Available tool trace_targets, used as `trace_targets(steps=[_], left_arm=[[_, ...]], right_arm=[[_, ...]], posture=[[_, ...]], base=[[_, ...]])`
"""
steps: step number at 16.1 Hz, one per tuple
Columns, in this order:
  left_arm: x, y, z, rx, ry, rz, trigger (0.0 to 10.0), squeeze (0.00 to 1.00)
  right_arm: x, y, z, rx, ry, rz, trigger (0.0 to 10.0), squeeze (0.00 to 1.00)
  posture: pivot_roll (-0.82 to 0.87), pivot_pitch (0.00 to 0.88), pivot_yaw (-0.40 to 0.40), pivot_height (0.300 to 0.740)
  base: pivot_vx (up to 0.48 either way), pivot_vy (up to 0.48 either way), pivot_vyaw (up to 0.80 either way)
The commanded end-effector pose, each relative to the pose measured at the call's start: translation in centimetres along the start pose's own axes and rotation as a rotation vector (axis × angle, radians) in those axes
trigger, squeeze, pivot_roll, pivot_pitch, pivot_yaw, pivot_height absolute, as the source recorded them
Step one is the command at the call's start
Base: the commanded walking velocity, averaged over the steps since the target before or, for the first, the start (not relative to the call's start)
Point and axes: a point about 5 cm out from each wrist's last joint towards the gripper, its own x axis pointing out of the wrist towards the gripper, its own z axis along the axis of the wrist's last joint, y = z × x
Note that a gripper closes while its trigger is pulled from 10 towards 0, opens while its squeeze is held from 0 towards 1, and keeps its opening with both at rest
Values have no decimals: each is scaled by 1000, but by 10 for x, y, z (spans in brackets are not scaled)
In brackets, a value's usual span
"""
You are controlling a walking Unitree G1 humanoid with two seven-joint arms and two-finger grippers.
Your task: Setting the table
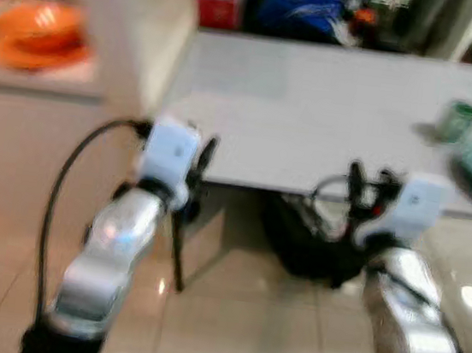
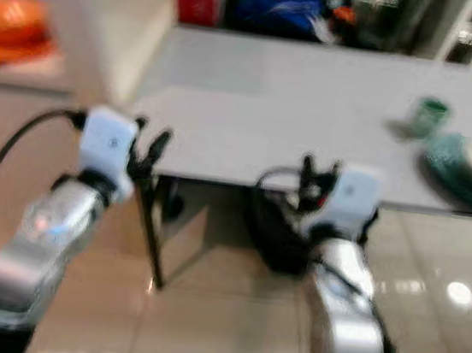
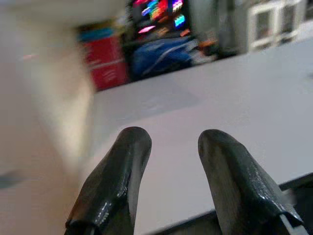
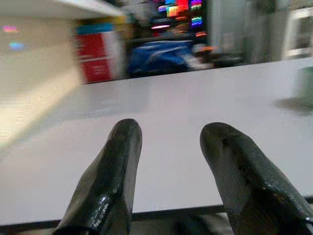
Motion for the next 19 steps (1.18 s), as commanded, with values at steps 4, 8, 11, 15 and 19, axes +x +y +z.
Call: trace_targets(steps=[4, 8, 11, 15, 19], left_arm=[[-3, 4, 6, 6, -13, 38, 10000, 0], [-3, 6, 7, 4, -15, 52, 10000, 0], [-1, 3, 8, -39, -15, 46, 10000, 0], [-1, 3, 9, -63, -12, 56, 10000, 0], [-5, 10, 9, -54, -3, 91, 10000, 0]], right_arm=[[10, 3, 0, -7, 6, 39, 10000, 0], [17, 9, 2, -4, 7, 78, 10000, 0], [17, 9, 1, -13, 11, 86, 10000, 0], [21, 13, 3, -1, 6, 131, 10000, 0], [25, 35, 4, -41, 3, 277, 10000, 0]], posture=[[81, 12, -44, 740], [80, 8, -51, 740], [68, 2, -50, 740], [68, 2, -51, 740], [103, 7, -74, 740]], base=[[0, 480, 0], [0, 480, 0], [0, 434, 0], [286, 0, 0], [378, 0, 655]])
